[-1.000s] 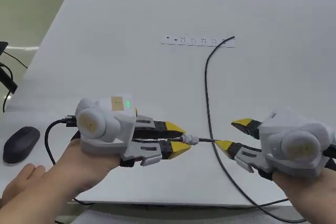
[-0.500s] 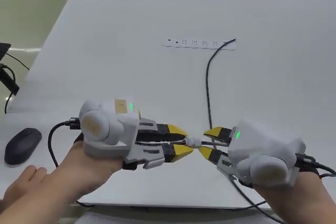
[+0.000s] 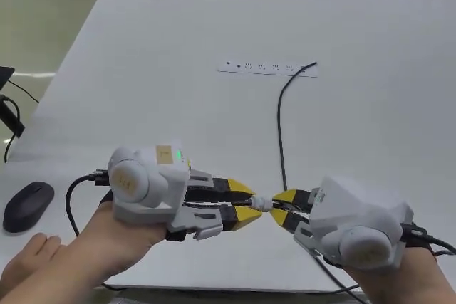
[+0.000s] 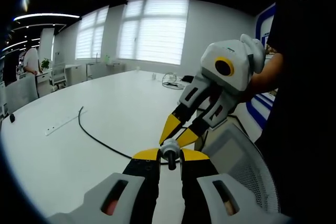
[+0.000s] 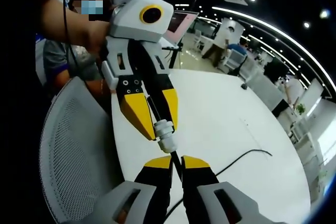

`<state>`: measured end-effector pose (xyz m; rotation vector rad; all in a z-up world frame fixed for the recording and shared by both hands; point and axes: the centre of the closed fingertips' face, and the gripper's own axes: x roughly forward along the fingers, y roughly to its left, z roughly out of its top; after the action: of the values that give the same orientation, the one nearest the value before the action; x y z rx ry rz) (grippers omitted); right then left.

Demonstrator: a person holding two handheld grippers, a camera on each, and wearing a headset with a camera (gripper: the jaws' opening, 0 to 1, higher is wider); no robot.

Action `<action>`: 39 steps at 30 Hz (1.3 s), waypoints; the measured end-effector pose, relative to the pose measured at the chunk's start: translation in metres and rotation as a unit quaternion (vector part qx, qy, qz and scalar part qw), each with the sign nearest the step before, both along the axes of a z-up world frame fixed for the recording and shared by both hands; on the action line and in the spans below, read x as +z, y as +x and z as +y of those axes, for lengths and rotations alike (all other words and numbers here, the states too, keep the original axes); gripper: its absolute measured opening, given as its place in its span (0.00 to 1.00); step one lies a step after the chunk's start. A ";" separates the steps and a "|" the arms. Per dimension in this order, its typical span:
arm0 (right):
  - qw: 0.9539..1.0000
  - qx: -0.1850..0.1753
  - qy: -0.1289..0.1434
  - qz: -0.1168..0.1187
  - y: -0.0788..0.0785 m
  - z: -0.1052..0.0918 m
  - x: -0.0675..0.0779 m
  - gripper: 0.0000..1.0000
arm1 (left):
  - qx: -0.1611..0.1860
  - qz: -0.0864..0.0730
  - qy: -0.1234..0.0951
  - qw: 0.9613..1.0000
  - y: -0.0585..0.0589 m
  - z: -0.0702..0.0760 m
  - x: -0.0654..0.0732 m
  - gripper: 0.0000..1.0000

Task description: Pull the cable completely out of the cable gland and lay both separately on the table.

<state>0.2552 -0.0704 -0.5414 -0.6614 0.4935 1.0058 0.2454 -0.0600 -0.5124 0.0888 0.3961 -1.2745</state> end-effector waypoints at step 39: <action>0.993 -0.096 0.013 0.073 0.004 -0.042 -0.043 0.00 | 0.014 -0.002 -0.009 1.000 -0.005 0.009 0.001 0.15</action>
<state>0.2593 -0.1124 -0.5839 -0.5092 0.6580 0.8808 0.2408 -0.0513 -0.5114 0.0709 0.3810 -1.2501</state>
